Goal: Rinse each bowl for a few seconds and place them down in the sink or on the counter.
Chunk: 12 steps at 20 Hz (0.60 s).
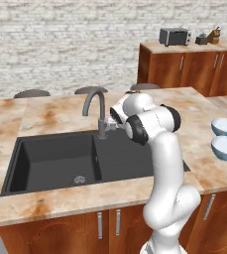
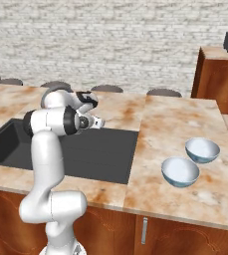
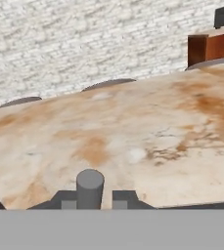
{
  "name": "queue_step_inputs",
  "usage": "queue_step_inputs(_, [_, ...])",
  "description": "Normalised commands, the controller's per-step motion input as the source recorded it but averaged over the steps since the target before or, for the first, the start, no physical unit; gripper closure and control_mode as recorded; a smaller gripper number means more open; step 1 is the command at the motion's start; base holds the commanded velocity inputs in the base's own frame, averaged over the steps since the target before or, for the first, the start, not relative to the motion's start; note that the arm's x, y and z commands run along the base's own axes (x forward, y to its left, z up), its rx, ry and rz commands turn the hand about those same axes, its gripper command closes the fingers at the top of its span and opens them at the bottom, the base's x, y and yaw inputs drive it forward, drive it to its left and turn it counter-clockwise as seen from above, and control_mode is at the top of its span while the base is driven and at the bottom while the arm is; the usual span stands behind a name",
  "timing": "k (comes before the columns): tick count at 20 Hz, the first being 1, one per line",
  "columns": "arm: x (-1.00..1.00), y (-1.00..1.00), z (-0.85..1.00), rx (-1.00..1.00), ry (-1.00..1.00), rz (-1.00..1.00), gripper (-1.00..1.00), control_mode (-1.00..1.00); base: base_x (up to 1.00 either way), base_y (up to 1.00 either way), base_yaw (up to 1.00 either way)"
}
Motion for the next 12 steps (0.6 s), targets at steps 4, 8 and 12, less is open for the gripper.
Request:
queue_step_inputs(4, [0.0, -0.46, -0.25, 0.03, 0.15, -0.09, 1.0, -1.0, 0.0, 0.0, 0.0])
queue_step_inputs(8, [-0.01, -0.48, -0.32, 0.04, 0.15, -0.08, 1.0, -1.0, 0.0, 0.0, 0.0])
queue_step_inputs(12, [-0.02, -0.51, -0.29, 0.04, 0.15, -0.08, 1.0, -1.0, 0.0, 0.0, 0.0])
